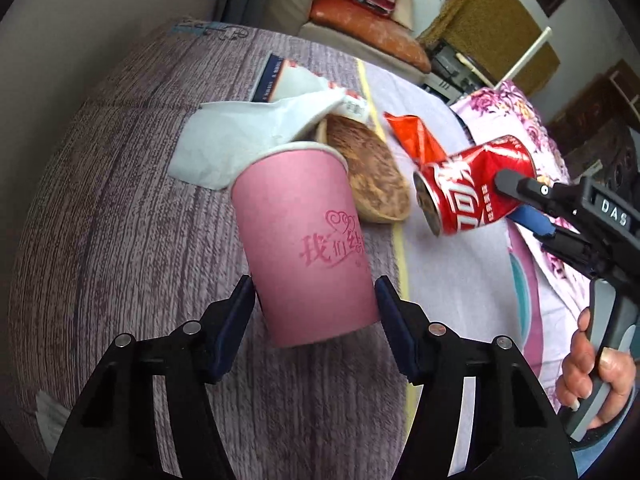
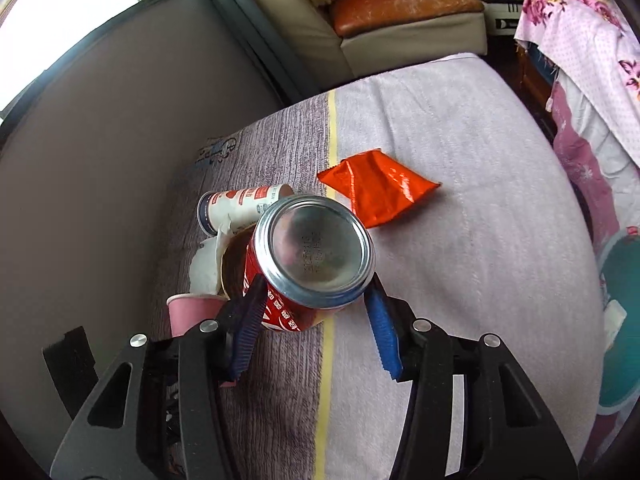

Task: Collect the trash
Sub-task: 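Lift and carry the cup and can in both tools toward the teal bin, then open the left tool dropping the pink cup while the right tool drops the can into the bin, then move both open tools back to the wooden bowl and tissue on the table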

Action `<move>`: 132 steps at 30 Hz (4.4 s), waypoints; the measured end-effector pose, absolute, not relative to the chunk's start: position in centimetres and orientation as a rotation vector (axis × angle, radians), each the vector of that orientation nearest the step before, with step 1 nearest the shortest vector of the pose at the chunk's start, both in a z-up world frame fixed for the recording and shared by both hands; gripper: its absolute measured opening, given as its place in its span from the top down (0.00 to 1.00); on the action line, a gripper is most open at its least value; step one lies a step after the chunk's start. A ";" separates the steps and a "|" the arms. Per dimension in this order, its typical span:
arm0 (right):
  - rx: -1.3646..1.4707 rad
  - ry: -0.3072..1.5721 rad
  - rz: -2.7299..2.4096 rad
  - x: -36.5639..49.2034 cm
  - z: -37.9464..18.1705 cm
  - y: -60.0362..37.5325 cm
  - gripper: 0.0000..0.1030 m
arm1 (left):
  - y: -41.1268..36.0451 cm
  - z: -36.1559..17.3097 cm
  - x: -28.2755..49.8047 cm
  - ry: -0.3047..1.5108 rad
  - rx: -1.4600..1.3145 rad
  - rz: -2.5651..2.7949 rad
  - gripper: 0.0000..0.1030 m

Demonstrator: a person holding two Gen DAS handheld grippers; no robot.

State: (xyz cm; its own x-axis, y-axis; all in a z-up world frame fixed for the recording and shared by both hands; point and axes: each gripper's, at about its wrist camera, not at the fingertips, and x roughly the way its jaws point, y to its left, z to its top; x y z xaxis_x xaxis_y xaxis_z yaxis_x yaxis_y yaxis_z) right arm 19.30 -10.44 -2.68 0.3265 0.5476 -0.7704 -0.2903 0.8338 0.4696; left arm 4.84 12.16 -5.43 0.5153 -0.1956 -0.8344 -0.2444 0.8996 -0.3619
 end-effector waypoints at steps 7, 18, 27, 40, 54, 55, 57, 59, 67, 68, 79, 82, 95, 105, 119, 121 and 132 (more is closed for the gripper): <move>0.282 1.091 0.529 17.1 -2.4 -14.4 0.54 | 8.6 -4.2 4.3 1.044 -0.411 -0.028 0.40; 0.318 1.122 0.510 14.5 -4.0 -19.0 0.54 | 5.8 -6.9 5.4 1.154 -0.394 -0.018 0.37; 0.313 1.109 0.504 14.2 -4.4 -19.8 0.54 | 5.8 -8.5 6.5 1.189 -0.408 0.024 0.31; 0.381 1.068 0.477 14.6 -3.9 -22.8 0.55 | 2.0 -5.3 6.3 1.151 -0.282 -0.043 0.43; 0.468 0.959 0.302 14.4 -2.4 -32.8 0.55 | -10.2 -4.2 12.2 1.174 -0.094 -0.258 0.43; 0.470 0.951 0.280 14.2 -2.3 -33.9 0.55 | -11.3 -4.3 12.6 1.176 -0.083 -0.275 0.43; 0.479 0.939 0.252 14.0 -2.2 -35.4 0.55 | -13.4 -4.3 13.3 1.180 -0.064 -0.309 0.43; 0.489 0.922 0.212 13.7 -2.1 -37.5 0.55 | -15.4 -4.4 13.9 1.186 -0.047 -0.345 0.43; 0.551 0.895 0.106 13.4 -3.1 -43.5 0.55 | -22.2 -5.2 15.6 1.216 0.038 -0.436 0.42; 0.558 0.897 0.096 13.4 -3.4 -44.1 0.55 | -22.7 -5.4 15.7 1.220 0.047 -0.439 0.42; 0.589 0.929 0.033 13.6 -5.7 -47.8 0.55 | -26.6 -7.3 17.9 1.270 0.083 -0.449 0.36; 0.592 0.935 0.023 13.7 -6.0 -48.1 0.55 | -26.8 -7.7 18.2 1.278 0.074 -0.437 0.19; 0.571 0.971 0.020 14.3 -6.5 -47.3 0.55 | -24.7 -8.4 17.4 1.283 0.056 -0.396 0.15; 0.543 1.031 -0.002 14.9 -7.0 -45.6 0.54 | -22.7 -8.2 17.2 1.275 0.015 -0.378 0.14; 0.525 1.057 0.009 15.4 -6.6 -43.0 0.25 | -19.3 -8.2 16.5 1.276 -0.057 -0.359 0.14; 0.503 1.069 0.015 15.6 -6.3 -42.1 0.25 | -18.6 -8.1 16.4 1.274 -0.069 -0.352 0.14; 0.381 1.117 0.116 16.2 -5.2 -36.1 0.21 | -12.2 -7.1 15.1 1.232 -0.163 -0.296 0.14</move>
